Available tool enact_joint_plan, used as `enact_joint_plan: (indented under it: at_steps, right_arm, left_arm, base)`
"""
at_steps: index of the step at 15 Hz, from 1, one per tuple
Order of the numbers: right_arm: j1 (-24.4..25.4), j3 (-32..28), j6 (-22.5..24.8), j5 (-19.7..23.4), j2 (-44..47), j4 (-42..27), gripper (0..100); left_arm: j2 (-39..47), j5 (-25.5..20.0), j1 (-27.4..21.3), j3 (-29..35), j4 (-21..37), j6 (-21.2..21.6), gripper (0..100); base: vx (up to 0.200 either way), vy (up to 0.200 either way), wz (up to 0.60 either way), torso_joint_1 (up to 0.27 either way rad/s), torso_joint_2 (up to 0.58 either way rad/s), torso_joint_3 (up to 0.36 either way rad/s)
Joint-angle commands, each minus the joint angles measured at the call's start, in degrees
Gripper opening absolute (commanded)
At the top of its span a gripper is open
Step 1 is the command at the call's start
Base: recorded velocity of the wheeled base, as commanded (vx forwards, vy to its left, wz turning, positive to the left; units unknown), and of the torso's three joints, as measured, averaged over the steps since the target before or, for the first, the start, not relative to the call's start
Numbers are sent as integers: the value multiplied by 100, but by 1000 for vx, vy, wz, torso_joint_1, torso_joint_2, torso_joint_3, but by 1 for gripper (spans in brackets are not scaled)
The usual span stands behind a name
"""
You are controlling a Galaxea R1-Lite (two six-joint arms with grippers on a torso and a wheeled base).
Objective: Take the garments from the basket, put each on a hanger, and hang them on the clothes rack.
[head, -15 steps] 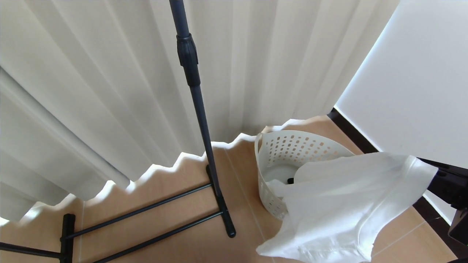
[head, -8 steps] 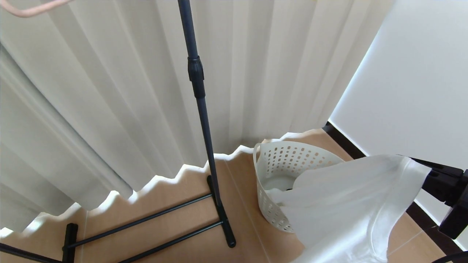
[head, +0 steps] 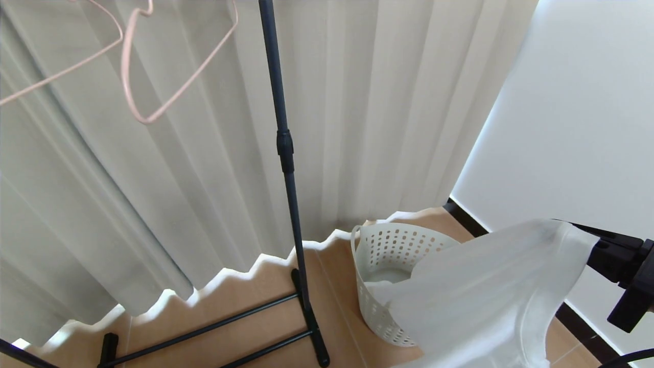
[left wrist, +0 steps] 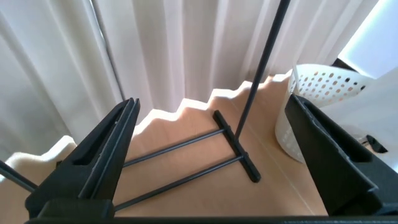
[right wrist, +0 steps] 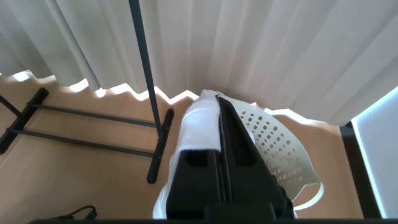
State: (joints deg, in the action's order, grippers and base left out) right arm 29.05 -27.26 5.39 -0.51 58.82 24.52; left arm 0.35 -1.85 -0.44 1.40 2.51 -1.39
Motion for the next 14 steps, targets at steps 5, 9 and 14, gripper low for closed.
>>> enact_joint_plan:
  at_steps: [5,9,14]
  right_arm:
    - [4,19,6,-2,16,1,0]
    - [4,36,6,-10,16,1,0]
    - [4,45,15,-10,7,1,0]
  left_arm:
    - [9,1,0,0,4,-2,100]
    - [9,1,0,0,4,-2,100]
    - [9,1,0,0,4,-2,100]
  base:
    - [0,0,0,75,-452,-205]
    - [0,0,0,126,-476,-325]
    - [0,0,0,167,-493,-342]
